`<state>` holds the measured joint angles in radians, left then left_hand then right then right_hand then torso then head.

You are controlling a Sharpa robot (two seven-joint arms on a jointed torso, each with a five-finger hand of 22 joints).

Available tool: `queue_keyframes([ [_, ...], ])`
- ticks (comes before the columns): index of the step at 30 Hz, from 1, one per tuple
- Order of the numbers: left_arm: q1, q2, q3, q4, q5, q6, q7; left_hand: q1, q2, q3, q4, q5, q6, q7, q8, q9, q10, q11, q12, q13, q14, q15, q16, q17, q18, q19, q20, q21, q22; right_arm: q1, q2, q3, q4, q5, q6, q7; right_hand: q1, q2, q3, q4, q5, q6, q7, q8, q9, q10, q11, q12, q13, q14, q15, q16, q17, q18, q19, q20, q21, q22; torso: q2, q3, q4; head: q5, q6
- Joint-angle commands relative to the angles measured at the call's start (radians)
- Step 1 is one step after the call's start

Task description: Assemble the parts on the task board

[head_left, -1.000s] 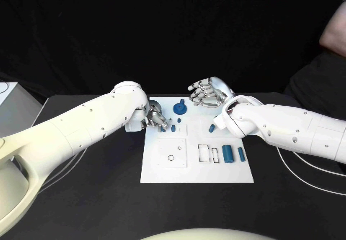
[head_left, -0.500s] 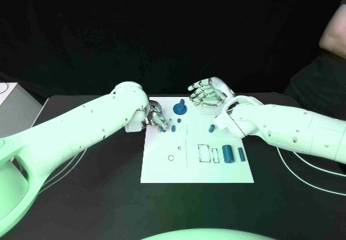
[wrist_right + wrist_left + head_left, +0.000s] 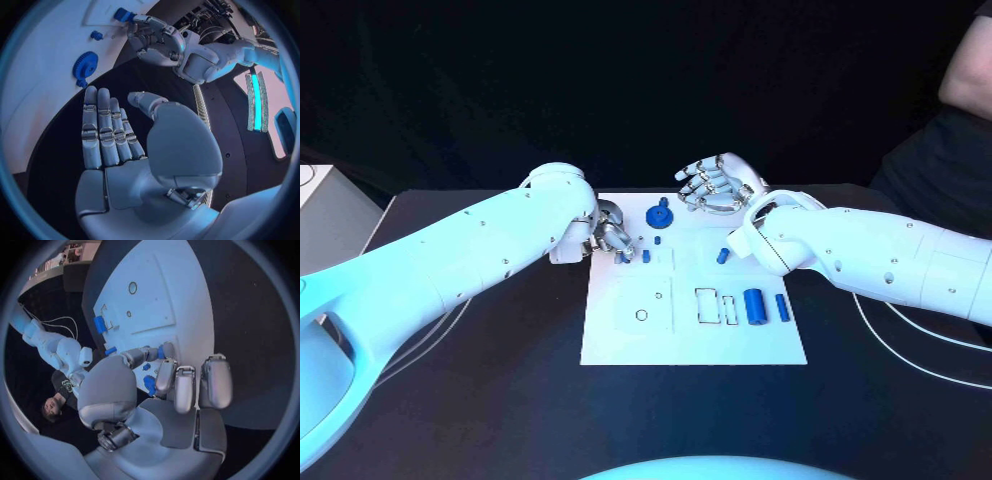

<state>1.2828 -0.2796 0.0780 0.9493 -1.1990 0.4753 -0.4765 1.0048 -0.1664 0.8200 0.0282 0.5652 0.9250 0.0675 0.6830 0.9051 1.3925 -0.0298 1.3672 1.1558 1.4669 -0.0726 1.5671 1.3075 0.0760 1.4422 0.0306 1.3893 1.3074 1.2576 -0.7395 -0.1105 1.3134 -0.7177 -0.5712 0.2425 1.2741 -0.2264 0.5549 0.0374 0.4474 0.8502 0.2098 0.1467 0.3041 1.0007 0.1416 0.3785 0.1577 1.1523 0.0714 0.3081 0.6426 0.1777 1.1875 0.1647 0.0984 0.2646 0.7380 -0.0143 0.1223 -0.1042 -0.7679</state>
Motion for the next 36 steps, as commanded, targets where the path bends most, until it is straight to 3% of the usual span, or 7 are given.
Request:
queue_keyframes([
  [1,-0.013,-0.005,-0.009,-0.007,-0.035,0.024,-0.044,0.033,0.022,0.079,-0.083,0.003,0.027,-0.029,-0.002,0.008,0.004,-0.003,0.004,0.001,0.104,-0.009,0.004,0.263,-0.02,0.005,0.0,0.008,0.099,0.0,0.0,0.0,0.001,-0.006,0.009,0.011,0.001,0.007,-0.002,-0.006,0.004,0.001,0.013,0.005,-0.001,0.007,0.003,0.0,-0.001,0.008,0.0,-0.003,-0.001,0.001,0.007,0.0,-0.003,-0.001,-0.001,-0.0002,-0.0001,0.0,0.0],
  [19,-0.014,-0.003,-0.009,-0.011,-0.02,0.034,-0.053,0.031,0.02,0.08,-0.082,0.01,0.03,-0.03,-0.004,0.011,0.007,-0.004,0.006,0.004,0.104,-0.01,0.004,0.263,-0.021,0.007,-0.001,0.009,0.1,0.0,0.0,0.0,0.001,-0.006,0.009,0.011,0.001,0.007,-0.002,-0.006,0.004,0.001,0.013,0.005,-0.001,0.007,0.003,0.0,-0.001,0.008,0.0,-0.003,-0.001,0.001,0.007,0.0,-0.003,-0.001,-0.001,0.0001,0.0002,0.0,0.001],
  [36,-0.014,0.004,-0.01,-0.02,0.04,-0.023,-0.055,-0.012,0.028,-0.031,-0.014,-0.017,0.033,-0.037,-0.015,0.04,0.009,-0.008,-0.002,0.003,0.104,-0.012,0.004,0.263,-0.02,0.006,-0.003,0.003,0.096,0.0,-0.001,0.0,0.002,-0.006,0.009,0.011,0.001,0.007,-0.002,-0.006,0.004,0.001,0.013,0.005,-0.001,0.007,0.003,0.0,-0.001,0.008,0.0,-0.003,-0.001,0.001,0.007,0.0,-0.003,-0.001,0.0,0.0002,-0.0008,0.0,0.002],
])
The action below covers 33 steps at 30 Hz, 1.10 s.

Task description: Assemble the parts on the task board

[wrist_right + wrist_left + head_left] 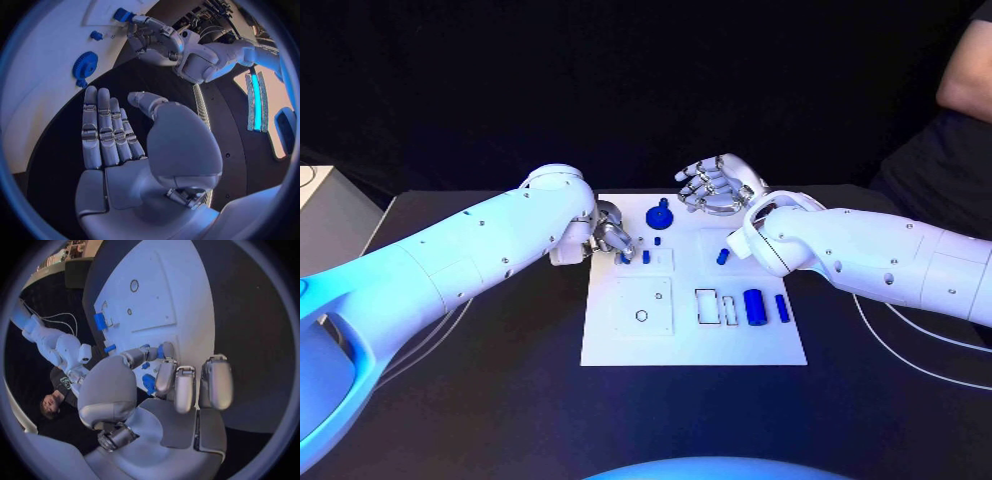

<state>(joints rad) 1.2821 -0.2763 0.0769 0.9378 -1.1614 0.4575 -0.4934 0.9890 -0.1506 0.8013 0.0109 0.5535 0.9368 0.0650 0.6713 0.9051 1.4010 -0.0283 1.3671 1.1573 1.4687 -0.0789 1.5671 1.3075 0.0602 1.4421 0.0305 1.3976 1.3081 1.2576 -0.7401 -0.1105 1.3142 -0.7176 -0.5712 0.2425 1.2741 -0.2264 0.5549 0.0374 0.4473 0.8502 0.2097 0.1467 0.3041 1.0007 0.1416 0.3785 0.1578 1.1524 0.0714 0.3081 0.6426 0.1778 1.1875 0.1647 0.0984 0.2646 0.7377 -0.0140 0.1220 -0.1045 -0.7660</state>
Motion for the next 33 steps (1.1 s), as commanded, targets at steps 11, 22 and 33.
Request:
queue_keyframes([
  [11,-0.014,0.001,-0.009,-0.01,0.008,-0.016,-0.038,-0.015,-0.002,-0.093,0.046,-0.015,0.029,-0.042,-0.012,0.051,0.003,-0.015,-0.001,0.011,0.102,-0.01,0.004,0.263,-0.005,0.009,-0.006,-0.006,0.096,0.0,0.0,0.0,0.002,-0.006,0.01,0.011,0.001,0.007,-0.002,-0.006,0.004,0.001,0.013,0.005,-0.001,0.007,0.003,0.0,-0.002,0.008,-0.001,-0.003,-0.001,0.001,0.007,0.0,-0.003,-0.001,0.0,-0.0004,0.0004,0.0,-0.002],
  [22,-0.014,0.0,-0.009,-0.01,0.01,-0.018,-0.04,-0.02,-0.017,-0.167,0.084,-0.033,0.039,-0.047,-0.022,0.057,0.005,-0.018,0.0,0.018,0.102,-0.013,0.004,0.263,-0.006,0.011,-0.01,-0.005,0.097,0.0,0.0,0.0,0.002,-0.006,0.01,0.011,0.001,0.007,-0.002,-0.006,0.004,0.001,0.013,0.005,-0.001,0.007,0.003,0.0,-0.002,0.008,-0.001,-0.003,-0.001,0.001,0.007,0.0,-0.003,-0.001,-0.001,-0.0002,0.0006,0.001,-0.003],
  [33,-0.014,0.0,-0.009,-0.011,0.01,-0.017,-0.04,-0.001,-0.021,-0.258,0.143,-0.15,0.051,-0.049,-0.042,0.062,0.005,-0.02,-0.002,0.025,0.102,-0.015,0.004,0.263,-0.006,0.013,-0.012,-0.006,0.097,0.0,0.0,0.0,0.002,-0.006,0.009,0.012,0.001,0.009,-0.003,-0.01,0.005,0.001,0.013,0.006,-0.002,0.008,0.003,0.002,-0.009,0.01,-0.001,-0.008,-0.001,0.001,0.008,0.0,-0.002,-0.006,0.0,0.0001,-0.0002,0.0,-0.003],
])
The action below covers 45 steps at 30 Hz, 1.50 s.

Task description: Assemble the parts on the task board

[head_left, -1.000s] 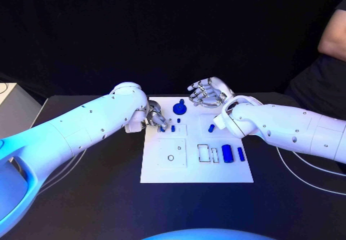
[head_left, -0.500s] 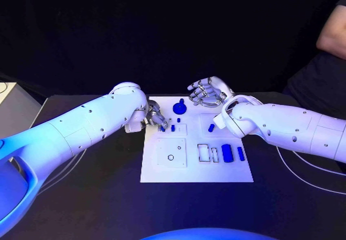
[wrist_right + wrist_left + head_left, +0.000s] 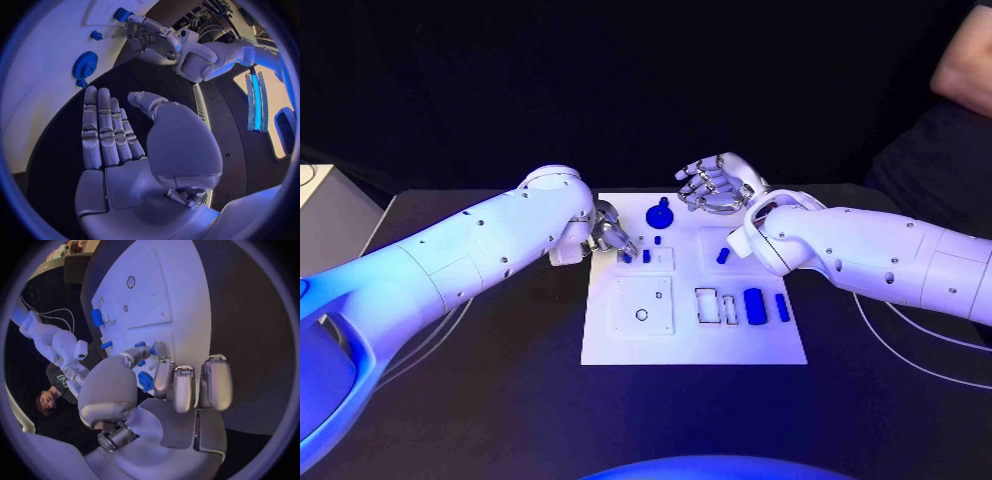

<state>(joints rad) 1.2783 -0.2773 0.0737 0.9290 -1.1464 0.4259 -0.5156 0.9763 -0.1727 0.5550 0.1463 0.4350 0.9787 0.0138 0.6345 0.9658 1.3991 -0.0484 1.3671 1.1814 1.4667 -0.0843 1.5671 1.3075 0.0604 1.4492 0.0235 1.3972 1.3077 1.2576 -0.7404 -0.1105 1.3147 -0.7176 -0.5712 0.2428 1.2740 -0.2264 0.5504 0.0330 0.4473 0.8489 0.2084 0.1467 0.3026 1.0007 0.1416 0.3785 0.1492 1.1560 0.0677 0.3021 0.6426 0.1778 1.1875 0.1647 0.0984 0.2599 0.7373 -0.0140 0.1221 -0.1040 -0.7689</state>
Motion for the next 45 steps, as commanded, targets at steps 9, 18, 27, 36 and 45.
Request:
queue_keyframes([
  [9,-0.01,-0.003,-0.006,-0.005,-0.011,0.014,-0.018,0.029,-0.007,-0.043,0.035,-0.114,0.014,0.003,-0.013,0.006,0.008,0.001,-0.002,0.005,0.104,-0.009,0.004,0.263,-0.007,0.007,-0.004,-0.005,0.099,0.0,-0.002,0.0,0.002,-0.005,0.008,0.012,0.001,0.009,0.001,-0.006,0.005,0.002,0.014,0.006,-0.001,0.008,0.003,0.002,-0.001,0.007,0.003,-0.002,-0.001,0.001,0.008,0.0,-0.002,-0.001,0.0,0.0,0.0,0.0,0.0],
  [18,-0.01,-0.01,-0.006,-0.002,-0.017,0.007,-0.018,0.039,-0.021,-0.097,0.086,-0.206,0.021,0.005,-0.022,0.013,0.007,0.003,-0.005,0.005,0.104,-0.007,0.004,0.263,-0.007,0.007,-0.003,-0.006,0.099,0.0,-0.003,0.0,0.003,-0.005,0.008,0.012,0.001,0.009,0.001,-0.006,0.005,0.002,0.014,0.006,-0.001,0.008,0.003,0.002,-0.002,0.007,0.003,-0.003,0.0,0.001,0.008,0.0,-0.002,-0.001,0.0,-0.0006,-0.0006,0.0,0.0],
  [27,-0.011,-0.025,-0.005,0.016,-0.014,-0.017,-0.014,0.066,-0.014,-0.175,0.143,-0.38,0.026,0.007,-0.029,0.024,0.007,0.005,-0.007,0.007,0.104,-0.006,0.004,0.263,-0.006,0.007,-0.002,-0.008,0.099,0.0,-0.004,0.0,0.003,-0.004,0.007,0.013,0.001,0.009,0.001,-0.006,0.005,0.002,0.014,0.006,-0.001,0.008,0.003,0.002,-0.002,0.007,0.003,-0.003,0.0,0.001,0.008,0.0,-0.002,-0.001,0.0,-0.0014,-0.0001,-0.002,0.002],
  [36,-0.012,-0.054,-0.003,0.06,0.01,-0.061,-0.008,0.062,-0.013,-0.183,0.145,-0.382,0.027,0.007,-0.029,0.025,0.006,0.005,-0.009,0.005,0.104,-0.006,0.004,0.263,-0.006,0.007,-0.002,-0.008,0.098,0.0,-0.005,0.0,0.002,-0.004,0.007,0.013,0.001,0.009,0.001,-0.006,0.005,0.002,0.014,0.006,-0.001,0.008,0.003,0.002,-0.002,0.007,0.003,-0.003,0.0,0.001,0.008,0.0,-0.002,-0.001,0.0,-0.0017,0.0003,-0.003,0.003],
  [45,-0.013,-0.075,0.011,0.091,0.095,-0.144,0.014,0.056,-0.013,-0.199,0.145,-0.382,0.02,0.009,-0.034,0.026,-0.003,0.007,-0.02,-0.012,0.104,-0.006,0.004,0.263,-0.003,0.0,-0.001,-0.019,0.089,0.0,-0.004,0.0,0.002,-0.004,0.008,0.014,0.001,0.009,0.001,-0.006,0.005,0.002,0.014,0.006,-0.001,0.008,0.003,0.002,-0.002,0.007,0.003,-0.003,0.0,0.001,0.008,0.0,-0.002,-0.001,0.0,-0.0024,0.0005,-0.004,0.005],
])
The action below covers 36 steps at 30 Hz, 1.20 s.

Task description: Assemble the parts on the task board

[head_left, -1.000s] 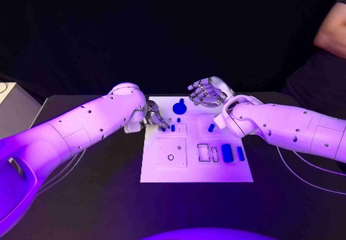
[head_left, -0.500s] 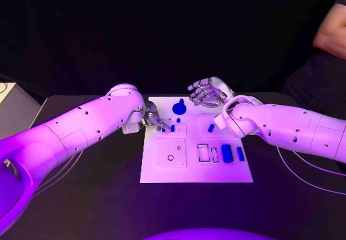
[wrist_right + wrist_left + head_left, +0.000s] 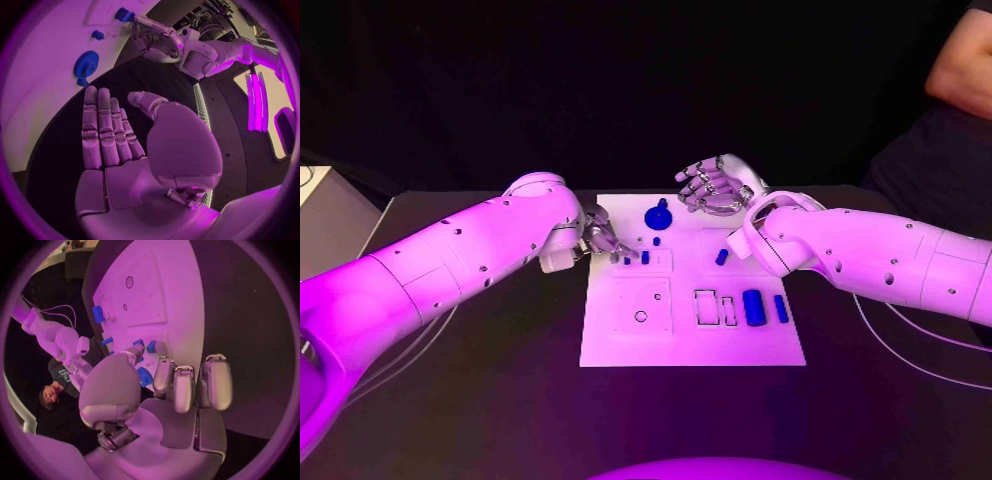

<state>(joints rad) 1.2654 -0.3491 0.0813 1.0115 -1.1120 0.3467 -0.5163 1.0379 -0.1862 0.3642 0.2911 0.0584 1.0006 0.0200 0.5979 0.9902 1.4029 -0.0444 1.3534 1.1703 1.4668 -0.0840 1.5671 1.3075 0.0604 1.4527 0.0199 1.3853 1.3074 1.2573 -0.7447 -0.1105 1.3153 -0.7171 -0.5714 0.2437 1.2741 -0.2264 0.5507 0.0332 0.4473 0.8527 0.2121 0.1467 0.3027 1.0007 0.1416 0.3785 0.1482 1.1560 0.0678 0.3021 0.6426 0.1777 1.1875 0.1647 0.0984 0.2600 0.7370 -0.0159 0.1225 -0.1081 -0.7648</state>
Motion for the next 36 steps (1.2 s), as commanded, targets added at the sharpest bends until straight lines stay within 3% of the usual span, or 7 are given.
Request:
queue_keyframes([
  [1,-0.001,-0.005,0.005,0.01,0.068,-0.071,0.02,-0.005,0.0,-0.01,0.0,-0.005,-0.003,0.003,0.003,0.002,-0.008,0.003,-0.007,-0.002,0.104,-0.006,0.004,0.263,-0.003,-0.004,0.002,-0.008,0.088,0.0,0.0,0.0,0.001,-0.004,0.008,0.013,0.001,0.009,0.001,-0.007,0.005,-0.002,0.011,0.006,-0.001,0.008,0.003,0.002,-0.001,0.007,0.003,-0.003,-0.001,0.001,0.008,0.0,-0.002,-0.002,0.0,-0.0002,0.0,0.0,0.001],
  [15,-0.015,-0.063,0.056,0.052,0.249,-0.172,0.136,0.048,0.036,-0.133,0.001,-0.005,-0.12,0.055,-0.049,0.008,-0.184,0.049,-0.131,-0.204,0.057,0.031,-0.055,0.163,0.039,-0.117,0.035,-0.175,-0.049,-0.001,-0.004,0.0,0.002,-0.004,0.007,0.014,0.001,0.01,0.001,-0.008,0.005,-0.002,0.011,0.006,-0.002,0.008,0.003,0.003,-0.003,0.008,0.003,-0.004,0.0,0.001,0.009,0.0,-0.002,-0.003,0.0,0.0007,0.0,-0.004,0.008],
  [19,-0.02,-0.08,0.059,0.071,0.224,-0.223,0.186,0.142,0.07,-0.135,-0.002,-0.002,-0.166,0.08,-0.07,-0.008,-0.314,0.073,-0.214,-0.343,0.0,0.053,-0.116,0.068,0.065,-0.193,0.05,-0.293,-0.143,-0.002,-0.006,0.0,0.003,-0.004,0.006,0.014,0.001,0.01,0.001,-0.008,0.005,-0.002,0.011,0.006,-0.002,0.008,0.003,0.003,-0.003,0.008,0.003,-0.004,0.0,0.001,0.009,0.0,-0.002,-0.003,0.0,0.0002,-0.0002,-0.007,0.01],
  [22,-0.027,-0.089,0.06,0.087,0.192,-0.293,0.289,0.322,0.103,-0.027,-0.046,-0.004,-0.2,0.097,-0.11,-0.056,-0.47,0.085,-0.326,-0.49,-0.102,0.064,-0.222,-0.08,0.105,-0.317,0.06,-0.492,-0.3,-0.002,-0.01,0.0,0.004,-0.004,0.004,0.015,0.002,0.011,0.002,-0.009,0.005,-0.002,0.011,0.006,-0.002,0.008,0.002,0.003,-0.004,0.008,0.003,-0.005,0.0,0.002,0.009,0.0,-0.001,-0.003,0.0,0.0002,0.0007,-0.01,0.013],
  [27,-0.054,-0.087,0.06,0.107,0.069,-0.445,0.527,0.456,0.016,0.266,-0.161,-0.002,-0.2,0.137,-0.203,-0.211,-0.576,0.123,-0.491,-0.635,-0.396,0.099,-0.5,-0.425,0.12,-0.435,0.086,-0.65,-0.406,-0.002,-0.013,0.0,-0.001,0.0,-0.001,0.02,0.011,0.017,0.006,-0.016,0.005,0.004,0.009,0.009,-0.001,0.01,0.001,0.004,-0.007,0.01,0.001,-0.007,0.0,0.002,0.01,-0.002,0.001,-0.004,0.0,-0.0007,-0.0002,-0.016,0.022],
  [31,-0.071,-0.078,0.055,0.11,-0.052,-0.529,0.639,0.439,0.005,0.314,-0.238,-0.001,-0.195,0.15,-0.237,-0.287,-0.56,0.136,-0.553,-0.721,-0.43,0.109,-0.527,-0.491,0.122,-0.462,0.092,-0.613,-0.365,-0.002,-0.014,0.0,-0.009,0.003,-0.01,0.025,0.014,0.019,0.008,-0.019,0.005,0.008,0.007,0.011,-0.001,0.01,0.0,0.004,-0.009,0.01,0.0,-0.008,0.0,0.002,0.011,-0.003,0.001,-0.004,0.001,0.0,-0.0023,-0.016,0.028],
  [36,-0.079,-0.055,0.024,0.087,-0.216,-0.589,0.703,0.392,-0.006,0.32,-0.266,-0.001,-0.173,0.151,-0.248,-0.34,-0.598,0.152,-0.647,-0.809,-0.435,0.119,-0.508,-0.512,0.122,-0.476,0.103,-0.583,-0.337,-0.002,-0.016,0.0,-0.016,0.014,-0.022,0.029,0.015,0.018,0.011,-0.024,0.005,0.015,0.005,0.015,-0.001,-0.004,0.001,-0.006,-0.019,-0.001,0.003,-0.019,-0.004,-0.001,0.002,-0.003,-0.001,-0.007,0.001,0.0017,-0.0021,-0.018,0.038],
])
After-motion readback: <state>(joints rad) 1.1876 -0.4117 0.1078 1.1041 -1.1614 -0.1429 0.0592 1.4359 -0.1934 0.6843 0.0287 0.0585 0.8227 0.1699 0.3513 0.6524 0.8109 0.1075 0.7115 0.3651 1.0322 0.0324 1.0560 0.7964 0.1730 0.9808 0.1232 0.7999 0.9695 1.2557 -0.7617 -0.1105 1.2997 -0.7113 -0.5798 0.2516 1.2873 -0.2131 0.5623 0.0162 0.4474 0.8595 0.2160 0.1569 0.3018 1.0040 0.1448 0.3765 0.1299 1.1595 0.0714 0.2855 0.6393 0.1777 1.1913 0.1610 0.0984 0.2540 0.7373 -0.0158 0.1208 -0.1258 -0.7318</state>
